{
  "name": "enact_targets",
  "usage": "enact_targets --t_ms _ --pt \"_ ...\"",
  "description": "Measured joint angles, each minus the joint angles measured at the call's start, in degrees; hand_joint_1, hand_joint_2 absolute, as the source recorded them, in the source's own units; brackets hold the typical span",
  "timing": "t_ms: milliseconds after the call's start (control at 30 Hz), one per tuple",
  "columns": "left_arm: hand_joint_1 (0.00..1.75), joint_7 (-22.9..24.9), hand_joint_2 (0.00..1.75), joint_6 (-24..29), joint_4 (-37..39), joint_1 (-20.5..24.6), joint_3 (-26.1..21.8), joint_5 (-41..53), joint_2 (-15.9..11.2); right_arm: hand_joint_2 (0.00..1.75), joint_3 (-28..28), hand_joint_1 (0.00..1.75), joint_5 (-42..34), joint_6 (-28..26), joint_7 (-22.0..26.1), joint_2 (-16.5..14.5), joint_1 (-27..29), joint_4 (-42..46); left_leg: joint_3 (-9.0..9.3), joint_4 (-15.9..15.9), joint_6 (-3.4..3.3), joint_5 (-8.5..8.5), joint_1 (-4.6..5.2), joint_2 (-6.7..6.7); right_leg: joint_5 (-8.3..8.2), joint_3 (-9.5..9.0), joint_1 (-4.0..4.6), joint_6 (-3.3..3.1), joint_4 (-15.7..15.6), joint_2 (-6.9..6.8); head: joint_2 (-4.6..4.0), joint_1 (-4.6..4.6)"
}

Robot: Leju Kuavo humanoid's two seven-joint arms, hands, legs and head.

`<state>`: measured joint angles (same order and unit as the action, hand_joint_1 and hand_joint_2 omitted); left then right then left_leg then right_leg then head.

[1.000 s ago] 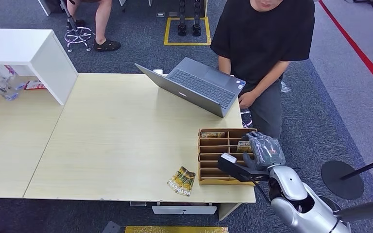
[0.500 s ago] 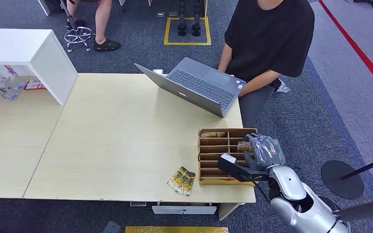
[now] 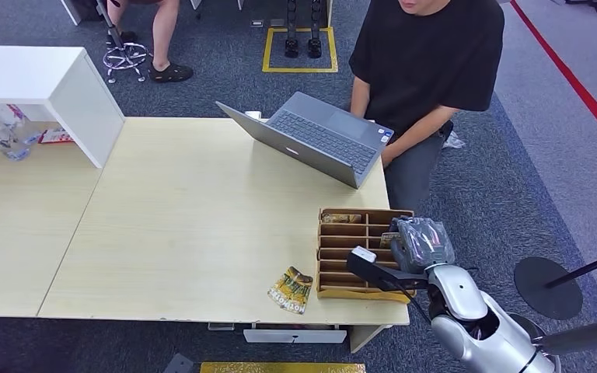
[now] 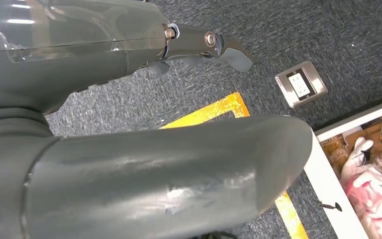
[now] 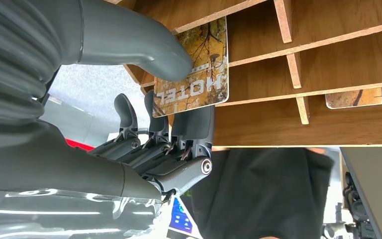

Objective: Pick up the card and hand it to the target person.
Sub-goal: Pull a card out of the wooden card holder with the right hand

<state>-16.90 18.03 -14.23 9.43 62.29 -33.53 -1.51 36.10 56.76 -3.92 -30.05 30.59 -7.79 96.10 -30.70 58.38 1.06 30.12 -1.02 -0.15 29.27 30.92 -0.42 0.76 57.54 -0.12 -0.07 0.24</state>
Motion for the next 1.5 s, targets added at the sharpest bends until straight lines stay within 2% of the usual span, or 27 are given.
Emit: enact_targets --t_ms 200,633,1100,1500 --pt "0.0 0.02 0.0 0.0 0.0 0.05 0.0 0.01 0.0 1.75 0.1 1.23 0.04 0.11 0.0 -0.14 -0.1 -0.27 0.02 0.0 0.0 0.0 0.0 0.0 0.0 0.0 0.0 0.0 0.0 0.0 0.0 -0.01" --pt "0.0 0.04 0.0 0.0 0.0 0.06 0.0 0.31 0.0 1.75 0.13 1.46 0.26 -0.29 0.07 -0.27 -0.26 -0.5 0.02 0.0 0.0 0.0 0.0 0.02 0.0 -0.01 0.0 0.0 0.0 0.0 0.0 0.0" --pt "0.0 0.04 0.0 0.02 0.0 0.01 0.0 0.44 0.0 1.75 -0.03 1.52 -0.41 -2.39 0.28 -0.29 -0.05 0.51 0.02 0.0 0.0 0.0 0.0 0.02 0.0 0.0 0.0 0.0 0.0 0.0 0.0 -0.02" --pt "0.0 -0.04 0.0 0.04 0.0 -0.04 0.0 0.44 0.0 1.75 -0.47 1.65 -1.67 -2.6 0.17 -0.27 0.21 3.6 0.0 0.0 0.0 0.0 0.0 0.01 0.0 0.0 0.0 0.0 0.0 0.0 0.0 -0.01"
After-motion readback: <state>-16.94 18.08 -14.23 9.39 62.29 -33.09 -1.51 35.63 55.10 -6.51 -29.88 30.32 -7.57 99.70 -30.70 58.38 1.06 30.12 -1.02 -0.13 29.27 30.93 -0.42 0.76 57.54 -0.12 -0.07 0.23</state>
